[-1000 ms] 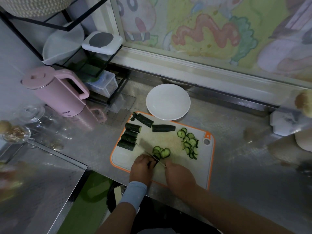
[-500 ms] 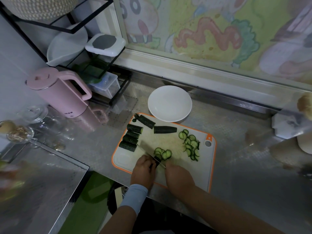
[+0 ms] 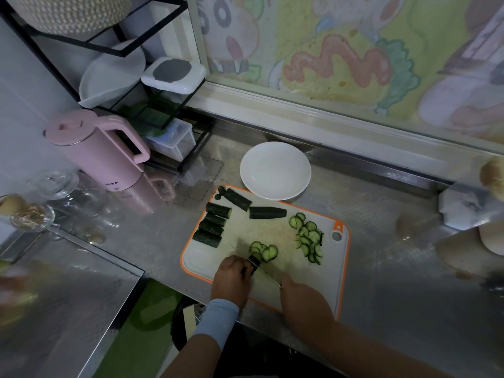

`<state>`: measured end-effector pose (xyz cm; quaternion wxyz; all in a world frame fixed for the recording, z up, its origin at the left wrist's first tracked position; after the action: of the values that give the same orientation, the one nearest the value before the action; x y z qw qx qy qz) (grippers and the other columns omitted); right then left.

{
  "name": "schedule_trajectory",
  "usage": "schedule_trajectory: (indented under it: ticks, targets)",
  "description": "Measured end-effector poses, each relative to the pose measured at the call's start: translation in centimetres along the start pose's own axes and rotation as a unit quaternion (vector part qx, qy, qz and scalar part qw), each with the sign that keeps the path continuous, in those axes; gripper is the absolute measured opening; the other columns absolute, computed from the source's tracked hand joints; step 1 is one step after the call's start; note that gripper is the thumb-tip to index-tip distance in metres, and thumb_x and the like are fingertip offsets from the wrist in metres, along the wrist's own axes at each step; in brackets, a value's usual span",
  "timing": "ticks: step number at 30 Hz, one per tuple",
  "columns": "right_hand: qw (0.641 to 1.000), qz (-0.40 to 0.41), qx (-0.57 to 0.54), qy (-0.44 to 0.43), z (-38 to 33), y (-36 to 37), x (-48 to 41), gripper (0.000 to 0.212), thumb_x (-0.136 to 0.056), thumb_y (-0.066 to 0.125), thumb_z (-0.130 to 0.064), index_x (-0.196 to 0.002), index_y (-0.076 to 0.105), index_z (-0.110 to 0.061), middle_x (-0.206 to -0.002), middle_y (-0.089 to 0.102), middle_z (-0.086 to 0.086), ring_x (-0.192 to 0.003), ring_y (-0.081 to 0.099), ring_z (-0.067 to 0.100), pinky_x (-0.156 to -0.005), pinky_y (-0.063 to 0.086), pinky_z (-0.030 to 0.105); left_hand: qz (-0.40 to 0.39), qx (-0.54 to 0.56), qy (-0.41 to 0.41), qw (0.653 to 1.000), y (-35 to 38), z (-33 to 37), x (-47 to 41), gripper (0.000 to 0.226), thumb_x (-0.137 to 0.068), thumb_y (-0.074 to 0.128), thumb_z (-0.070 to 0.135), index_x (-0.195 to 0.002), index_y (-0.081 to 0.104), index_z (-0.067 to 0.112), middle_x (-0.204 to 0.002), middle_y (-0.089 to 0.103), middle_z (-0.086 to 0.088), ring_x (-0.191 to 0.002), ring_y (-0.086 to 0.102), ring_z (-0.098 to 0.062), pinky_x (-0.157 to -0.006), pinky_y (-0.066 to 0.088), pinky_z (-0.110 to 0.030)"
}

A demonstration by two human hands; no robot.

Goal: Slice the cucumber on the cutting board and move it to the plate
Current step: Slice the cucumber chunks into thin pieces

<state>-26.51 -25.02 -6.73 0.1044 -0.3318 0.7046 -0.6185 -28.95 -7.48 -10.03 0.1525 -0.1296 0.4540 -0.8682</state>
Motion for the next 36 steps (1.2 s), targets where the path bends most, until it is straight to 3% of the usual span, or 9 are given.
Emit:
schedule_trajectory:
  ticks: [3,6,8,13,21,27,31,34,36]
  targets:
    - [1.000,-0.004,-0.012,0.009,-0.2,0.2,0.4,0.034,-0.075,0.074,-0.021,-0.105,0.063,-0.010,-0.057,0.059,0.001,-0.044,0.057,0.017,-0.036,0.037,0.030,0.001,0.001,-0.004,1.000,-0.2,0.1,0.0,0.011,-0.083,0.067,0.015,-0.072,0.067,0.013,-0.080,0.060,-0.004,-0.080,0.055,-0.021,-0.068,0.037,-0.021]
    - [0.999,-0.013,-0.043,0.015,-0.6,-0.1,0.4,0.037,-0.096,0.040,-0.028,-0.127,0.048,-0.010,-0.090,0.067,0.005,-0.079,0.066,0.025,-0.061,0.047,0.035,-0.002,0.001,-0.006,1.000,-0.2,0.1,0.1,0.010,-0.083,0.065,0.016,-0.074,0.068,0.013,-0.082,0.059,-0.004,-0.082,0.054,-0.020,-0.069,0.036,-0.020]
    - [0.999,-0.010,-0.051,0.017,-0.6,-0.3,0.2,0.049,-0.096,0.026,-0.037,-0.134,0.040,-0.010,-0.099,0.066,0.007,-0.088,0.065,0.027,-0.068,0.046,0.036,-0.003,0.002,-0.009,1.000,-0.1,0.0,0.1,0.009,-0.083,0.066,0.016,-0.074,0.068,0.013,-0.082,0.059,-0.003,-0.082,0.054,-0.020,-0.069,0.036,-0.020]
    - [0.997,-0.044,-0.058,-0.014,-1.1,0.0,-1.7,0.038,-0.098,0.036,-0.019,-0.134,0.039,-0.008,-0.107,0.063,0.008,-0.095,0.062,0.026,-0.072,0.044,0.034,-0.001,-0.005,0.002,1.000,0.2,-0.1,0.2,0.013,-0.081,0.068,0.015,-0.068,0.066,0.014,-0.076,0.059,-0.003,-0.077,0.055,-0.021,-0.065,0.041,-0.023]
    - [0.997,-0.063,-0.036,0.000,-2.5,-0.9,-3.8,0.038,-0.097,0.034,-0.013,-0.134,0.036,-0.007,-0.110,0.063,0.011,-0.098,0.062,0.027,-0.076,0.047,0.036,0.006,-0.004,-0.001,1.000,0.2,-0.1,0.4,0.008,-0.081,0.069,0.015,-0.073,0.068,0.014,-0.077,0.059,-0.002,-0.077,0.054,-0.021,-0.066,0.037,-0.020]
    - [0.998,-0.035,-0.060,-0.005,-0.9,-0.3,-0.8,0.031,-0.100,0.032,-0.024,-0.127,0.041,-0.013,-0.101,0.063,0.005,-0.089,0.063,0.024,-0.067,0.044,0.035,0.003,0.002,-0.005,1.000,0.1,-0.2,0.3,0.006,-0.082,0.068,0.016,-0.076,0.070,0.015,-0.081,0.062,-0.002,-0.080,0.056,-0.020,-0.070,0.042,-0.022]
    - [0.998,-0.021,-0.062,-0.005,-0.3,-0.5,-0.1,0.042,-0.098,0.030,-0.029,-0.136,0.036,-0.011,-0.098,0.065,0.006,-0.085,0.064,0.025,-0.061,0.037,0.033,0.005,0.004,-0.008,1.000,0.1,-0.1,0.3,0.006,-0.081,0.069,0.015,-0.075,0.070,0.014,-0.081,0.061,-0.003,-0.079,0.057,-0.020,-0.068,0.043,-0.023]
    - [0.996,-0.047,-0.079,-0.024,-0.8,-0.4,-0.7,0.054,-0.092,0.036,-0.039,-0.134,0.039,-0.005,-0.104,0.064,0.011,-0.092,0.062,0.029,-0.067,0.043,0.036,0.005,0.002,-0.015,1.000,0.1,-0.2,0.3,0.009,-0.080,0.070,0.015,-0.072,0.068,0.014,-0.078,0.059,-0.004,-0.075,0.057,-0.022,-0.064,0.043,-0.024]
    - [0.994,-0.064,-0.090,-0.019,-1.4,-0.2,-1.6,0.050,-0.092,0.047,-0.030,-0.134,0.038,-0.005,-0.107,0.063,0.012,-0.096,0.062,0.031,-0.074,0.046,0.038,0.008,0.002,-0.014,1.000,0.0,-0.1,0.3,0.011,-0.080,0.070,0.014,-0.070,0.067,0.013,-0.075,0.058,-0.004,-0.073,0.056,-0.022,-0.063,0.042,-0.024]
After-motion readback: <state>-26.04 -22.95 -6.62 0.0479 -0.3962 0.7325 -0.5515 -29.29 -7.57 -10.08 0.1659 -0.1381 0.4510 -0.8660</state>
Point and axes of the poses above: each hand's wrist, its own x-axis away from the middle knuckle, its own y-axis out of the palm, z = x × y, the point moved 3 cm from there along -x, towards the middle knuckle
